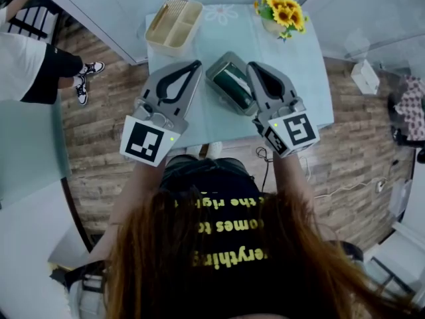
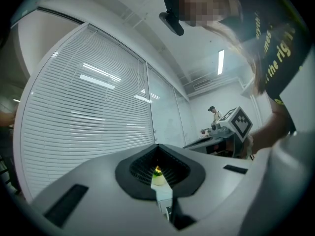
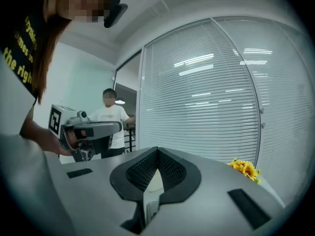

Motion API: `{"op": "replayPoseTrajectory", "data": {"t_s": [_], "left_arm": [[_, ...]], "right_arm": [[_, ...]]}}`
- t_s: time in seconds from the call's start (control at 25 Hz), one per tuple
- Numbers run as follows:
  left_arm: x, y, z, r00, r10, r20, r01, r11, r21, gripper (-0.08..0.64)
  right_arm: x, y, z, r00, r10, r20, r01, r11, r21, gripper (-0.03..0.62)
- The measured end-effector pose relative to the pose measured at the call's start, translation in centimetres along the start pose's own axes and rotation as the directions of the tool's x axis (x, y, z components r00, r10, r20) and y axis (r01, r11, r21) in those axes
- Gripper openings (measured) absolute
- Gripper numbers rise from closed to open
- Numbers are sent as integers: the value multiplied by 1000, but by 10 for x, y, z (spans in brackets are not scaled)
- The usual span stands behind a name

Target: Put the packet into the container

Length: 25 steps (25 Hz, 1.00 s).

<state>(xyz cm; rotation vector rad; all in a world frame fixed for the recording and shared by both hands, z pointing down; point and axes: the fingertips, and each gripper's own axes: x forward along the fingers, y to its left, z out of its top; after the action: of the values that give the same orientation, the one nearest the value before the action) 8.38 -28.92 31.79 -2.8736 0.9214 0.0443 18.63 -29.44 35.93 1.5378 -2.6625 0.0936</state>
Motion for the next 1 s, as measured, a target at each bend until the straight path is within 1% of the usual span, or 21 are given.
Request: {"op": "replayPoseTrajectory", "data": {"t_s": [0.12,0.24,0.4,0.52,0.88,1.0], "left_arm": [[5,-2,5,1000,-15,27,15,1000,5,2],[9,-9,5,999,-41,29,41,999,8,2],[15,-18,6,997,-70,36,69,998,3,2],[20,-24,6,995,-92,36,92,996,-4,2],[25,-35,6,990,-138,40,138,990,3,2],[25,-38,7,988,-146,44,146,989,3,2]], "right_arm": [[-8,5,13,999,-8,35,8,1000,1,22],[-19,9,18,998,-28,56,28,1000,2,23],[-30,14,33,990,-51,133,52,999,0,21],[-37,15,36,987,-72,142,73,997,-2,21],[-45,27,51,981,-79,178,84,996,-17,21],[-48,26,52,980,-92,179,99,994,-34,21]]}}
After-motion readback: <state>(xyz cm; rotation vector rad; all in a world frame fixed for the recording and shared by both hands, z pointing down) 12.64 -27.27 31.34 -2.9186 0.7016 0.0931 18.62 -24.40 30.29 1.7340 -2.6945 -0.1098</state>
